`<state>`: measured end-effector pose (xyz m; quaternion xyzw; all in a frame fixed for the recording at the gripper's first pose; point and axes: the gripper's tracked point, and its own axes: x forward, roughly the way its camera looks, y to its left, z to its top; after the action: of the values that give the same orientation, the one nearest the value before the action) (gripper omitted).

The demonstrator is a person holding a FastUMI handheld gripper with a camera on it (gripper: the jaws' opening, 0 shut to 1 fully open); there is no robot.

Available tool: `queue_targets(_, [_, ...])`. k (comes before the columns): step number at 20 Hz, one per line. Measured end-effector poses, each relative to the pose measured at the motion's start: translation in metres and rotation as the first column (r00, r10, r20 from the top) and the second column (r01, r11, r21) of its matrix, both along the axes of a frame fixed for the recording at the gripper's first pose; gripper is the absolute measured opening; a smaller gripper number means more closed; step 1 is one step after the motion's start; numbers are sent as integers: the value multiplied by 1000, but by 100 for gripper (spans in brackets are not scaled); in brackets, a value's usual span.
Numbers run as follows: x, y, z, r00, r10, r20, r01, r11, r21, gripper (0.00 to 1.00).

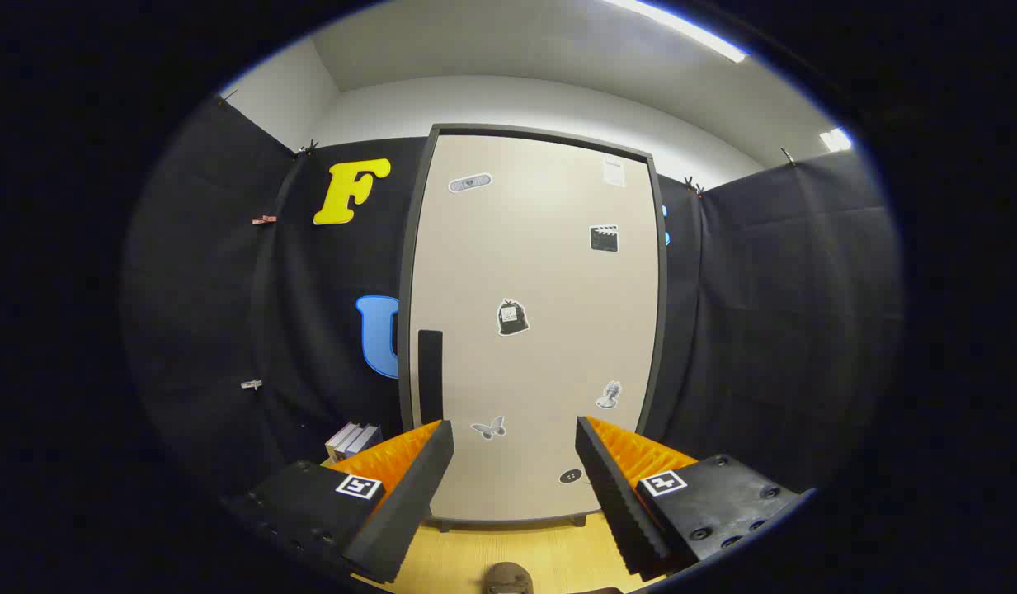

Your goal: Open the shoe cabinet door, grab the shoes and put them into the shoe cabinet, then close the shoe cabinet door.

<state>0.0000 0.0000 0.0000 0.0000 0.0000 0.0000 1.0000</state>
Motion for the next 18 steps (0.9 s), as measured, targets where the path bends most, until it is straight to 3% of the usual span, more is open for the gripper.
queue_targets(11, [2,-1,1,1000,-1,3,1,1000,-3,98])
queue_targets(18, [12,25,-5,999,31,-4,-31,999,-4,98])
